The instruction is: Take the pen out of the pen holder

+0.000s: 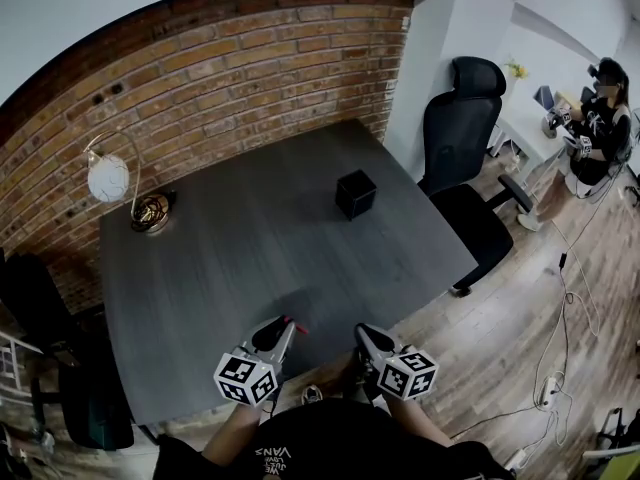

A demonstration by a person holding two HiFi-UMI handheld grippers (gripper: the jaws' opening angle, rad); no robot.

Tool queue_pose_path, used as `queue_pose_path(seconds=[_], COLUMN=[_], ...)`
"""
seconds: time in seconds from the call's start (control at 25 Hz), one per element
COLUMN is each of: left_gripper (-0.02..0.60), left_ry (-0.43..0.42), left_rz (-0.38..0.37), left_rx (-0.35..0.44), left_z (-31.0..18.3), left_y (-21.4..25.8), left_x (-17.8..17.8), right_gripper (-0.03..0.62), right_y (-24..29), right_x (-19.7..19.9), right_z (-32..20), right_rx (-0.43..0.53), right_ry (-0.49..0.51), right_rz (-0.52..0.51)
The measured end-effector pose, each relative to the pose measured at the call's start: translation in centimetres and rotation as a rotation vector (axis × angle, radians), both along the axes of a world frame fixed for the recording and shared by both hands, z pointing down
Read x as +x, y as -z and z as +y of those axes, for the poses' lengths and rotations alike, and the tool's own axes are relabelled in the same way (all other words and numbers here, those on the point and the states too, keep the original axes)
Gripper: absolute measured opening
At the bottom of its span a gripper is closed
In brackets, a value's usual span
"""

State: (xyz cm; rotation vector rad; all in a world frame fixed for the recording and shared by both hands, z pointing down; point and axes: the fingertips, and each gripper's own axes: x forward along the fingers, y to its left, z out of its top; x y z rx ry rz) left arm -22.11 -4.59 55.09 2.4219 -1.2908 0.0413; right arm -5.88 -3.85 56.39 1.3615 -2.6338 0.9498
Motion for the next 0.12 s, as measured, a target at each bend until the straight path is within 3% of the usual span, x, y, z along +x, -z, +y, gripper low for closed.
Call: queue_pose_path(seconds=[0.12], left_gripper=[0.121], left_ry=[0.004], left_rz=[0.002], left_rx=[-0.003], left_z=[-0.17], left_y=[0.06], left_x=[-0.06], right_gripper=[0.002], right_y=[0.07], right_x=[0.13], right_z=[-0.12], right_rx=[0.0], right_ry=[0.0], right_rz=[0.002])
